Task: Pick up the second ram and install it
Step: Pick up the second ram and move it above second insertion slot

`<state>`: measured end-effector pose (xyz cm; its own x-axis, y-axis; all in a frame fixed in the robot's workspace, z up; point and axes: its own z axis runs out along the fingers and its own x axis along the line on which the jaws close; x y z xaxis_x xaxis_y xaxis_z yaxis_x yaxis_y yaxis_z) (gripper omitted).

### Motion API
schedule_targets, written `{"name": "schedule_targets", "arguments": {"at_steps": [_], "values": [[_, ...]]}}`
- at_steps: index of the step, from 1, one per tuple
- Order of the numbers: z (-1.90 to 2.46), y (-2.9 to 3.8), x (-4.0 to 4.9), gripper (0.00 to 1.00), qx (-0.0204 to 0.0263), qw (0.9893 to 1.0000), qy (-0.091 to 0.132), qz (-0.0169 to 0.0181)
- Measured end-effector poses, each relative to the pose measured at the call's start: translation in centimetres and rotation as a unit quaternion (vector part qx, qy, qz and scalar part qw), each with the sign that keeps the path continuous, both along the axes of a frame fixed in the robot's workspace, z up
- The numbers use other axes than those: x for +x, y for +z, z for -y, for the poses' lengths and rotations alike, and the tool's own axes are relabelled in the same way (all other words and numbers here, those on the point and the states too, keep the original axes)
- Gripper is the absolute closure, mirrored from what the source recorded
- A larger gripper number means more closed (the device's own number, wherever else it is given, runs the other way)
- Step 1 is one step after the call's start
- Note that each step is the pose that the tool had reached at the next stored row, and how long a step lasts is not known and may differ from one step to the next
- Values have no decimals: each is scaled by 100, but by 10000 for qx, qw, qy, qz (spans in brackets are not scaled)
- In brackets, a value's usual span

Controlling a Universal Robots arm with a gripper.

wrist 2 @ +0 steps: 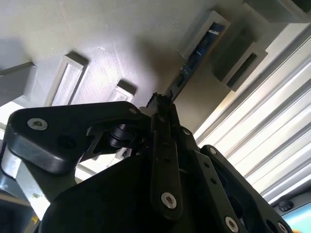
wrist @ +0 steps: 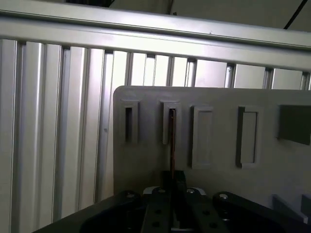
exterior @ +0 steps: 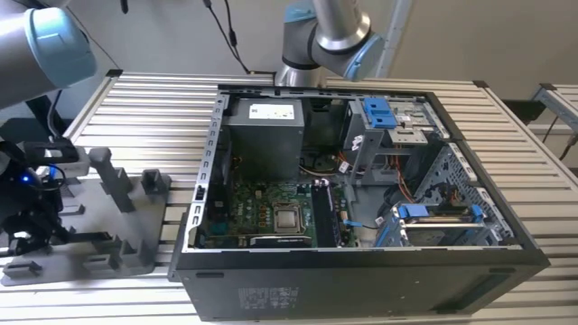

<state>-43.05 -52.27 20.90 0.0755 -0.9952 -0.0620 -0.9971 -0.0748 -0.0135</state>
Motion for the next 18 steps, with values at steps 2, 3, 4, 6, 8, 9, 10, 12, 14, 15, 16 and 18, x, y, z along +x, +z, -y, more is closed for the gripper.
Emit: {"name": "schedule_targets", "arguments": {"at_steps": [2, 3, 4, 6, 8, 9, 10, 12, 14, 15, 16, 18], "values": [[0, 37, 0, 86, 0, 10000, 0, 0], [0, 53, 0, 86, 0, 10000, 0, 0], [0, 69, 0, 86, 0, 10000, 0, 0], [0, 101, 0, 86, 0, 10000, 0, 0], [0, 128, 0, 86, 0, 10000, 0, 0], [0, 137, 0, 86, 0, 10000, 0, 0], [0, 144, 0, 86, 0, 10000, 0, 0], [0, 159, 0, 86, 0, 10000, 0, 0], [0, 182, 0, 86, 0, 10000, 0, 0], [0, 197, 0, 86, 0, 10000, 0, 0], [0, 213, 0, 86, 0, 10000, 0, -1], [0, 243, 0, 86, 1, 10000, 0, 0]]}}
